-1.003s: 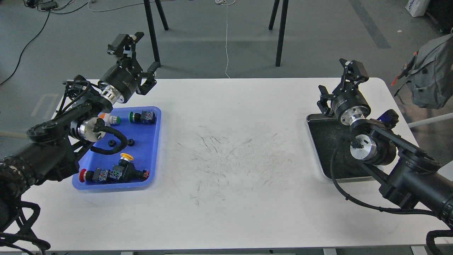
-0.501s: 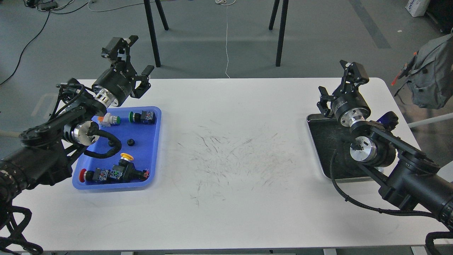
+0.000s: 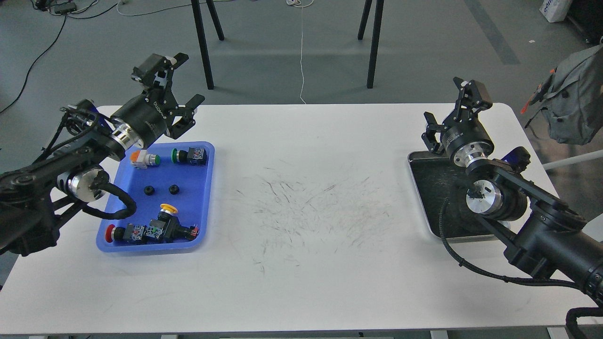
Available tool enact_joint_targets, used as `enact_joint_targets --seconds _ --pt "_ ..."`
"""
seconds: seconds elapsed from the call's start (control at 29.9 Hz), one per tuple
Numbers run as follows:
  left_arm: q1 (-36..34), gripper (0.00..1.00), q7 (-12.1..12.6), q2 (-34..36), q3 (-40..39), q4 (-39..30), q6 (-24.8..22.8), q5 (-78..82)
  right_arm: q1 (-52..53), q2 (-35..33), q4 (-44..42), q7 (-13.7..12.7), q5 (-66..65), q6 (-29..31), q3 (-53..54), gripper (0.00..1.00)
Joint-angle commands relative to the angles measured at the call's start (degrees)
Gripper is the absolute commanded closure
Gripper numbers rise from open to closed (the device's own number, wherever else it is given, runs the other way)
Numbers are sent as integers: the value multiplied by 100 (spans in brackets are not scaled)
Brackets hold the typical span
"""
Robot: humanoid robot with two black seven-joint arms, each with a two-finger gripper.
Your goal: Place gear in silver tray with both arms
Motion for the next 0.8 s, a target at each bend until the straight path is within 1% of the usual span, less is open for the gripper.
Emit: enact_joint_targets --seconds 0.0,0.07,0.17,0.2,0.27,0.4,0.43,0.57,0.6,0.67,0.7,0.77 --pt "270 0 0 453 47 -816 221 264 -7 8 -5 -1 -8 -10 -1 1" --pt "314 0 0 936 65 -1325 327 693 -7 26 -5 -1 -8 -10 -1 1" --pt "367 0 0 1298 82 -1784 424 1047 -7 26 -5 -1 -8 -10 -10 1" --pt "402 0 0 1360 91 -1828 511 1056 -7 35 -5 -1 -8 -27 -10 1" --pt "437 0 0 1430 91 -1750 836 1047 -7 52 -5 -1 -17 -45 -10 1" --pt "499 0 0 1650 -101 -1758 951 942 -7 52 -14 -1 -17 -54 -10 1" --pt "508 0 0 1659 -172 -1819 977 881 -7 52 -14 -1 -17 -62 -10 1" --pt "587 0 0 1396 -339 -1837 1355 634 -7 52 -5 -1 -17 -62 -18 1" --pt "596 1 0 1361 -339 -1829 1364 643 -7 52 -5 -1 -17 -62 -18 1" --pt "596 9 0 1308 -357 -1837 1461 643 -7 44 -5 -1 -17 -62 -18 1" --pt "604 9 0 1212 -357 -1794 1574 660 -7 44 -5 -1 -17 -62 -18 1" --pt "508 8 0 992 -348 -1723 2004 652 -7 44 -5 -1 -17 -62 -10 1"
